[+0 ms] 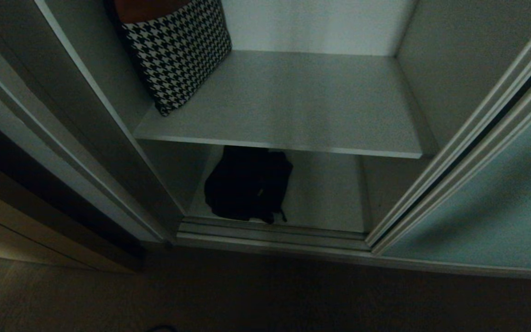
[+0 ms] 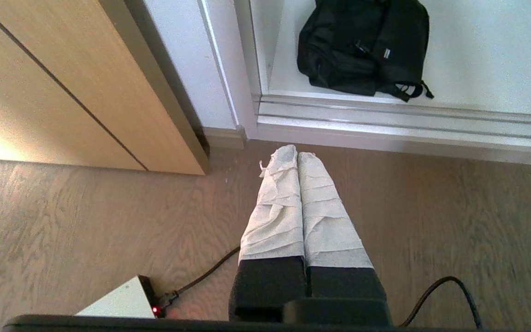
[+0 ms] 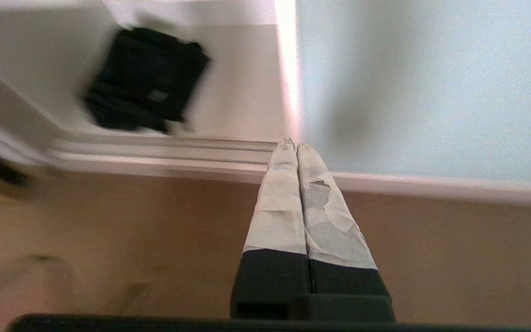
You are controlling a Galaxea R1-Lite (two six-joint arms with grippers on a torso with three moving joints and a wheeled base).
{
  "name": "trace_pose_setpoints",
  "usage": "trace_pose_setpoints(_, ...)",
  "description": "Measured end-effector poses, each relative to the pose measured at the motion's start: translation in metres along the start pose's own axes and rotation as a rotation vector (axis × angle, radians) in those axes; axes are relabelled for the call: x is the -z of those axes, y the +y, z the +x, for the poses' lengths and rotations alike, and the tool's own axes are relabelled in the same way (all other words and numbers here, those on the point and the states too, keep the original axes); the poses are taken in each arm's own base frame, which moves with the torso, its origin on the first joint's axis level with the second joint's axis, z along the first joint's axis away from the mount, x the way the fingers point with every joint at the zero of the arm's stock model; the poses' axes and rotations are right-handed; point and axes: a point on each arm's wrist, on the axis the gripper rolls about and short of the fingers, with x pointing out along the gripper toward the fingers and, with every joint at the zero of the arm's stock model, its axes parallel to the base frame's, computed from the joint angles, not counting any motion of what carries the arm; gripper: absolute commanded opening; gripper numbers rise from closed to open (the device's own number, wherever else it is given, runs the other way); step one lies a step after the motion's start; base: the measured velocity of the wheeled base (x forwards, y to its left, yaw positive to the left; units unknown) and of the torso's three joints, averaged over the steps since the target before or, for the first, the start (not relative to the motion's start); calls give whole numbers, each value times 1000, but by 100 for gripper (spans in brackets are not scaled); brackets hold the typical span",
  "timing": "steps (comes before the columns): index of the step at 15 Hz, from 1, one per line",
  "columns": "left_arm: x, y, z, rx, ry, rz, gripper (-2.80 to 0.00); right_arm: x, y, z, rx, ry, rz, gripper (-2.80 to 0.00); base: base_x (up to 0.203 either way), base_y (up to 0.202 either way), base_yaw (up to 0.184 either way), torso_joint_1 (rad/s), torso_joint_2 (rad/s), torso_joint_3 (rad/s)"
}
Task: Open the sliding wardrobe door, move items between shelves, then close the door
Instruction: Close the door
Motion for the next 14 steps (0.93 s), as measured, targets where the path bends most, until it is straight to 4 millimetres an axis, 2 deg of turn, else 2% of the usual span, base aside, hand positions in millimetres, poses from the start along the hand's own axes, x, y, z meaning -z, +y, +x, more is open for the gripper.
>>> trace_pose_setpoints(3,0,0,0,0,0,0,-280,-47,8,3,-24,105,217,-280,0,0,0,0,0,0)
trace_pose_setpoints(7,0,0,0,0,0,0,-280,-89,19,16,-240,200,399,-280,0,0,0,0,0,0)
trace_pose_setpoints(10,0,0,0,0,0,0,-280,-123,25,35,-287,221,553,-280,0,0,0,0,0,0)
trace_pose_setpoints(12,0,0,0,0,0,0,-280,-137,27,54,-299,212,593,-280,0,0,0,0,0,0)
trace_pose_setpoints(14,0,0,0,0,0,0,-280,-141,27,69,-295,226,601,-280,0,0,0,0,0,0)
